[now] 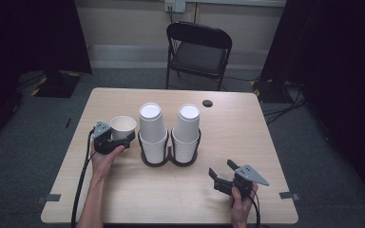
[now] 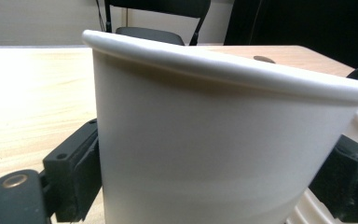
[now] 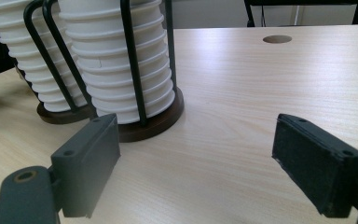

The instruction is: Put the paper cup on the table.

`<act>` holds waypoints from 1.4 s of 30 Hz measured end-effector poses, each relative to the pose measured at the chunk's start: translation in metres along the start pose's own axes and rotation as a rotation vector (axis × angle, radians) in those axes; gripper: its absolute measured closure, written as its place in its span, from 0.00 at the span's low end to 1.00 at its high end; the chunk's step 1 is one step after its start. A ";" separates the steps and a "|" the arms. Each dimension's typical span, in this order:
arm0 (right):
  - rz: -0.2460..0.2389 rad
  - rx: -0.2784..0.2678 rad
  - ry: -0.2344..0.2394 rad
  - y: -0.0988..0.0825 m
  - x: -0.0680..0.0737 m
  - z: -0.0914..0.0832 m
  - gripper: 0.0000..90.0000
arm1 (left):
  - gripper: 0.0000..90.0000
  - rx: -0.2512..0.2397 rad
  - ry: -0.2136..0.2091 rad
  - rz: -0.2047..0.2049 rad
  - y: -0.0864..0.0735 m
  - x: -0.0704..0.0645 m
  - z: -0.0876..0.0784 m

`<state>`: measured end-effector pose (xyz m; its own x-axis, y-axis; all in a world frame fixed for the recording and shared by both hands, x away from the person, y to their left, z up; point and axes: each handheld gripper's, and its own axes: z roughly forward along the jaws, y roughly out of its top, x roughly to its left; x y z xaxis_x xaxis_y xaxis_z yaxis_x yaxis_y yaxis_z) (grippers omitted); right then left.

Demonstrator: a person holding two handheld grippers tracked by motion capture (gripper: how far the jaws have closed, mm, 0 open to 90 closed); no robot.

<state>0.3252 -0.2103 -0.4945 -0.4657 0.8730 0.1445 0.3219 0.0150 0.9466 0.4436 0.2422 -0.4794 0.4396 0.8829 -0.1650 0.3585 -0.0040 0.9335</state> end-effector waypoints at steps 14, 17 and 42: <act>0.005 -0.008 0.003 0.000 0.000 -0.001 0.16 | 0.15 0.080 0.033 0.029 -0.006 0.002 -0.004; 0.003 -0.006 0.002 0.000 0.000 -0.001 0.16 | 0.16 0.135 0.083 0.063 -0.008 -0.001 -0.004; 0.010 -0.015 0.001 -0.001 0.000 -0.002 0.16 | 0.17 0.177 0.128 0.073 -0.023 -0.003 -0.014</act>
<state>0.3237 -0.2113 -0.4947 -0.4637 0.8725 0.1541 0.3144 -0.0005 0.9493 0.4222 0.2466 -0.4963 0.3654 0.9297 -0.0473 0.4732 -0.1418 0.8695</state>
